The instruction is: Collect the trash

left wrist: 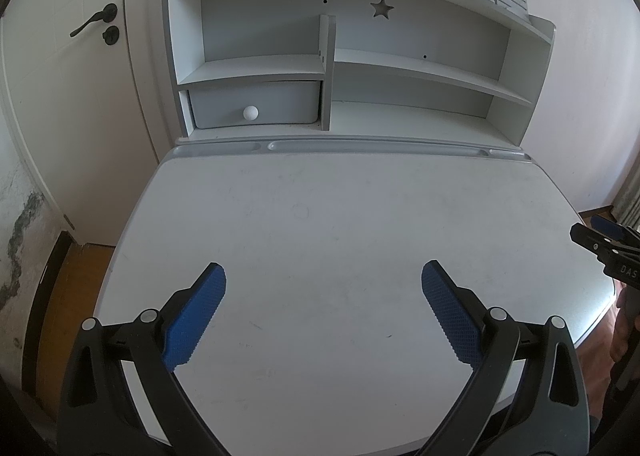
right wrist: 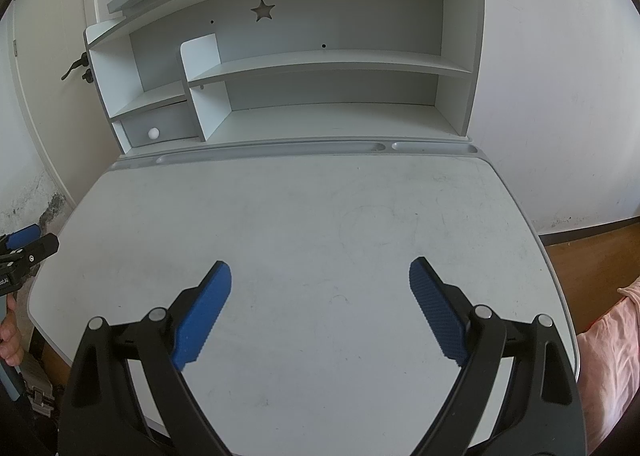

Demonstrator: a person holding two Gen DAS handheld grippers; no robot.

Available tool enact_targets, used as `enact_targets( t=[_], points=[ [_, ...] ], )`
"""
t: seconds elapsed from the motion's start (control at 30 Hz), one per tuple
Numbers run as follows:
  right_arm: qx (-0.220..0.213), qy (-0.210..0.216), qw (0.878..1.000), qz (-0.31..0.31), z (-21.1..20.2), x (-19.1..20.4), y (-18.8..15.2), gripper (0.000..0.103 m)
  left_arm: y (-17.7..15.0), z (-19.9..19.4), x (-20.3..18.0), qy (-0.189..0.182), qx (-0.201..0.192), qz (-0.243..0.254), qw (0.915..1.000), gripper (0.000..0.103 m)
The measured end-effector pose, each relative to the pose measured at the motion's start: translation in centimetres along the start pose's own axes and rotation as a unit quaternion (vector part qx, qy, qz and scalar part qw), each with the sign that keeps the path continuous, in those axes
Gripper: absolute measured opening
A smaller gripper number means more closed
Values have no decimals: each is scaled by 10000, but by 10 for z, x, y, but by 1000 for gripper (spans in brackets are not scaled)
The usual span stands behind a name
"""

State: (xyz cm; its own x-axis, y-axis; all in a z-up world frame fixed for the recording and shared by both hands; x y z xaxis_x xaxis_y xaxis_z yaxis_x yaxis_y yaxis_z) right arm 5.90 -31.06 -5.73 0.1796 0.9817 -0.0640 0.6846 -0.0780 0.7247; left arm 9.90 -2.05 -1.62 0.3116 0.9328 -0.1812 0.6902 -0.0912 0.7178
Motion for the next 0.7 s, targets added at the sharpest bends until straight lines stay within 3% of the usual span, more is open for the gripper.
enact_targets(
  t=[0.7],
  points=[
    [0,-6,10000,-13,0,0,0,88,-1,0,1,5,-1,-12,10000,95]
  ],
)
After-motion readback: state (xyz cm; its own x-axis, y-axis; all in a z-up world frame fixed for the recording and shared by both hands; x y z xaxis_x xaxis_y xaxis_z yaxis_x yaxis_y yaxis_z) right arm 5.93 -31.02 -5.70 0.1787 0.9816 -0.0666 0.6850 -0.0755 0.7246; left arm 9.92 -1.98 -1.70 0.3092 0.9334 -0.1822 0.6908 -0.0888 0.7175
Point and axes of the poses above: each gripper's, at about its wrist camera, not at the fingertips, and z roughly the way its jaws point, x to its left, y to its top, the point moved 8 cm from there along z, roughly the way its jaws point, and after that the axes turned 13 degrees about -y, right-handed, at the moved point
